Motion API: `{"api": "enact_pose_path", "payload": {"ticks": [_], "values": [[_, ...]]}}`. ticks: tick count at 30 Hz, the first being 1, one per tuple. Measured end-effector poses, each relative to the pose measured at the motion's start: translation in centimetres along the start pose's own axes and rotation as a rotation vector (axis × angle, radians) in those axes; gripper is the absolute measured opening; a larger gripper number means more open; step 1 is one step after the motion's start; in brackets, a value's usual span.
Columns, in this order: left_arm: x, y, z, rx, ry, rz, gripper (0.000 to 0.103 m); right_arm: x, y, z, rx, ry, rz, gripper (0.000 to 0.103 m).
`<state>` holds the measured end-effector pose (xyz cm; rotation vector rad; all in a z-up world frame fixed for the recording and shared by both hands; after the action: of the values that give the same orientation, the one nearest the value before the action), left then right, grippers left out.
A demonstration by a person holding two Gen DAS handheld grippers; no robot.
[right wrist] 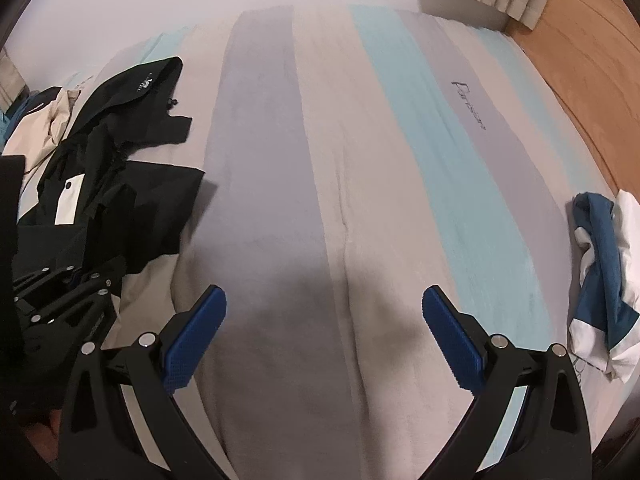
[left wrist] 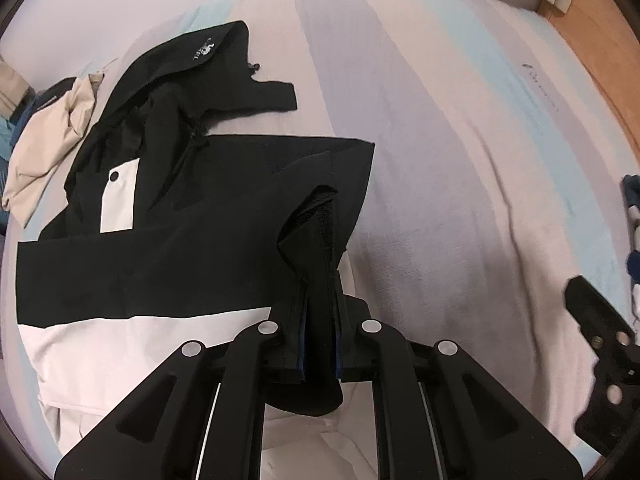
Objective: Fold large clothes
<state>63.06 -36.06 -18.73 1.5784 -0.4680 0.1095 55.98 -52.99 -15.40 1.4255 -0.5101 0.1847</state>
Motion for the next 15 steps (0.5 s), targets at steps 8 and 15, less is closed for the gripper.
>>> {"api": "enact_pose_path", "payload": {"ticks": [8, 15], "values": [[0.1, -0.2, -0.3, 0.049, 0.039, 0.019, 0.083, -0.8, -0.1, 1.2, 0.004, -0.014, -0.012, 0.095], [0.2, 1.8, -1.2, 0.059, 0.040, 0.024, 0.093, -0.1, 1.7, 0.8, 0.016, 0.000, 0.014, 0.095]]}}
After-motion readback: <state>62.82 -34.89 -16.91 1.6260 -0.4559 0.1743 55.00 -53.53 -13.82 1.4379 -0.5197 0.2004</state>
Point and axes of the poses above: each gripper's, at about its wrist camera, not at the fingertips, and y roughly against the way its jaws point, z to its right, x to its top, the point moved 3 cm from there along -y, roughly the way its jaws point
